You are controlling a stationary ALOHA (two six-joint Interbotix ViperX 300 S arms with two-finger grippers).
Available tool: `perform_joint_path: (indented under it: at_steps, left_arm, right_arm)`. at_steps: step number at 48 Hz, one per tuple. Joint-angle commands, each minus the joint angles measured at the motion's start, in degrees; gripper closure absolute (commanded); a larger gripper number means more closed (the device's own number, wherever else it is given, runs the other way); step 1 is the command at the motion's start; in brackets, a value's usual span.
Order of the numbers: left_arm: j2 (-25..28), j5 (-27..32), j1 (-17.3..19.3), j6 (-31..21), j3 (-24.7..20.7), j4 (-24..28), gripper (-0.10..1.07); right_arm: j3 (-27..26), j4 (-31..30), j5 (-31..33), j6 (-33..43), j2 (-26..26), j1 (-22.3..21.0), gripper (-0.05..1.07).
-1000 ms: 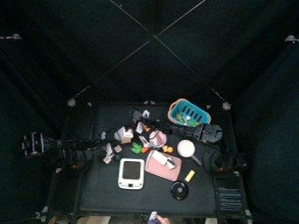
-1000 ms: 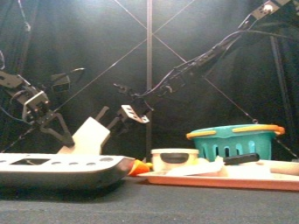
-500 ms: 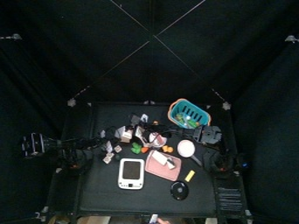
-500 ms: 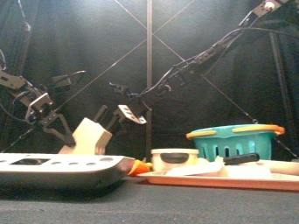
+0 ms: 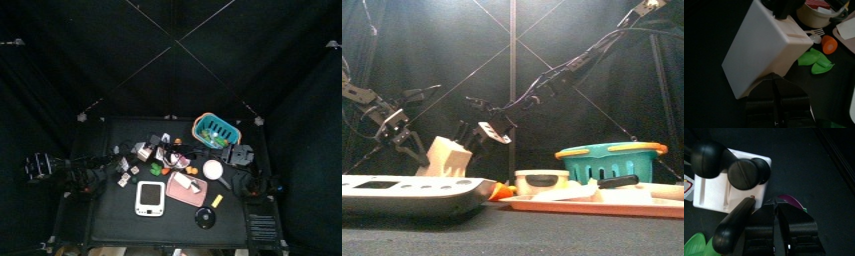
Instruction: Place squash half near other squash half
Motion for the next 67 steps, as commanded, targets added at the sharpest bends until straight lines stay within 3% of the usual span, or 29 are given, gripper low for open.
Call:
perform_joint_path:
  at_steps: [1,23,35,44,56,67]
  left_arm:
    - [0.1,-0.5,1.1,0.0,-1.8,-0.1,0.71]
    - [0.4,-0.3,1.5,0.1,-1.9,0.1,0.71]
    - [-1.4,0.0,0.9,0.1,-0.6,0.4,0.71]
    - [-5.1,0.1,-1.8,0.0,0.8,0.9,0.71]
    - [-11.5,0.1,-7.8,0.1,3.3,0.8,0.71]
    - [-13.9,0.1,-8.5,0.0,4.9,0.8,0.71]
  right_arm:
    - [-0.4,0.1,0.3,0.1,-4.1,0.3,0.70]
    - [-0.2,0.2,1.8,0.4,-4.7,0.3,0.70]
    - [2.6,0.9,4.8,0.4,-8.3,0.1,0.70]
    - [7.2,2.9,5.1,0.6,-12.9,0.5,0.70]
    - [15.9,11.1,4.0,0.4,-19.7,2.5,0.70]
    - [20.6,11.8,4.3,0.4,-23.7,6.8,0.70]
